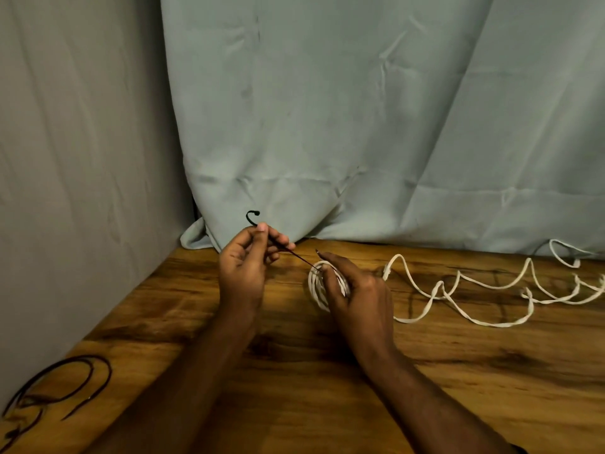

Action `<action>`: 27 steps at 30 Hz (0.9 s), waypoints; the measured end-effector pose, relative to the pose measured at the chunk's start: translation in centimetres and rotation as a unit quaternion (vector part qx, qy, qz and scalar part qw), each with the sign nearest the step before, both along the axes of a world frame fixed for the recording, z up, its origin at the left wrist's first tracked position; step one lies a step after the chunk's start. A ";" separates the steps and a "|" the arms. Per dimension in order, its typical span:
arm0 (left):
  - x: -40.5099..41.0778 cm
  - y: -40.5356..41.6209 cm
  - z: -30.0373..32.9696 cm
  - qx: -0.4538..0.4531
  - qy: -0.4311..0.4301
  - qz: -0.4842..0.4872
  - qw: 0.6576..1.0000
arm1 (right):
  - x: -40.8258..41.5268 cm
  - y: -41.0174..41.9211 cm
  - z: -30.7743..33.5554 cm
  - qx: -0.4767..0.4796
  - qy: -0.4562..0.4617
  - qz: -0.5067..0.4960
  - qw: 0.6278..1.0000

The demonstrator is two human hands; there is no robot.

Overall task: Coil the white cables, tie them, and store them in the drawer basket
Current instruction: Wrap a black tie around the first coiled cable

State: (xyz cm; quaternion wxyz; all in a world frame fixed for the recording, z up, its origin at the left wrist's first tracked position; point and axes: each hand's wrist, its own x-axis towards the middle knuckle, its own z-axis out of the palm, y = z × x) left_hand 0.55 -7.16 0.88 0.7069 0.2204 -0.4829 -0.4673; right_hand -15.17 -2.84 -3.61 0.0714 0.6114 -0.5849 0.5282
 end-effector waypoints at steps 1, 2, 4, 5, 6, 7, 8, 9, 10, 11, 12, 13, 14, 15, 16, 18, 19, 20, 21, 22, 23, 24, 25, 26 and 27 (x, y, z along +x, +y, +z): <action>-0.1 0.1 0.0 -0.003 0.003 0.001 1.000 | 0.0 0.0 0.0 -0.002 -0.005 0.002 1.000; -0.2 0.2 0.1 -0.005 0.004 0.004 1.000 | -0.1 -0.1 -0.1 -0.003 -0.015 0.003 1.000; -0.1 0.4 0.0 -0.005 0.000 0.010 1.000 | -0.2 -0.3 -0.3 -0.006 -0.041 0.005 0.999; -0.1 0.4 -0.1 -0.002 -0.009 0.013 1.000 | -0.3 -0.4 -0.3 -0.007 -0.049 0.008 0.999; -0.2 0.4 -0.2 0.000 -0.028 0.016 0.999 | -0.3 -0.4 -0.4 -0.008 -0.050 0.017 0.999; -0.4 0.4 -0.5 0.003 -0.054 0.017 0.998 | -0.2 -0.5 -0.5 -0.010 -0.049 0.033 0.998; -0.8 0.4 -0.8 0.008 -0.086 0.013 0.996 | -0.1 -0.5 -0.5 -0.011 -0.047 0.057 0.997; -1.2 0.3 -1.1 0.015 -0.118 0.005 0.993 | 0.0 -0.6 -0.5 -0.011 -0.044 0.081 0.996; -1.5 0.3 -1.5 0.022 -0.145 0.000 0.989 | 0.1 -0.7 -0.6 -0.011 -0.039 0.099 0.994; -1.6 0.1 -1.7 0.027 -0.162 -0.004 0.986 | 0.2 -0.7 -0.6 -0.012 -0.038 0.109 0.993; -1.6 0.0 -1.8 0.030 -0.167 -0.010 0.985 | 0.2 -0.8 -0.6 -0.013 -0.044 0.117 0.992; -1.3 -0.1 -1.9 0.031 -0.163 -0.019 0.986 | 0.1 -0.8 -0.6 -0.014 -0.057 0.125 0.990; -1.1 -0.2 -1.9 0.034 -0.156 -0.030 0.987 | 0.1 -0.7 -0.6 -0.015 -0.071 0.133 0.988; -0.9 -0.3 -1.9 0.038 -0.149 -0.040 0.987 | 0.0 -0.6 -0.6 -0.014 -0.080 0.140 0.987; -0.7 -0.3 -1.9 0.044 -0.145 -0.047 0.987 | 0.0 -0.5 -0.5 -0.011 -0.086 0.146 0.985; -0.6 -0.3 -1.8 0.059 -0.137 -0.064 0.987 | 0.0 -0.6 -0.5 -0.002 -0.094 0.156 0.983; -0.6 -0.3 -1.8 0.066 -0.132 -0.075 0.986 | 0.0 -0.6 -0.5 0.004 -0.099 0.159 0.982; -0.6 -0.3 -1.7 0.070 -0.130 -0.085 0.985 | 0.0 -0.7 -0.5 0.009 -0.100 0.160 0.982; -0.6 -0.4 -1.7 0.069 -0.131 -0.091 0.985 | 0.0 -0.7 -0.5 0.012 -0.098 0.160 0.982; -0.5 -0.4 -1.7 0.064 -0.134 -0.092 0.985 | 0.0 -0.7 -0.6 0.014 -0.096 0.164 0.982; -0.5 -0.5 -1.7 0.054 -0.137 -0.091 0.985 | 0.1 -0.6 -0.6 0.017 -0.101 0.173 0.980; -0.4 -0.6 -1.7 0.038 -0.144 -0.089 0.985 | 0.3 -0.6 -0.6 0.021 -0.118 0.188 0.975; -0.4 -0.7 -1.6 0.018 -0.155 -0.084 0.984 | 0.5 -0.5 -0.5 0.024 -0.148 0.207 0.967; -0.4 -0.8 -1.6 -0.002 -0.167 -0.080 0.983 | 0.7 -0.5 -0.3 0.023 -0.186 0.228 0.955; -0.4 -0.8 -1.6 -0.019 -0.175 -0.078 0.981 | 0.8 -0.4 -0.2 0.019 -0.224 0.247 0.943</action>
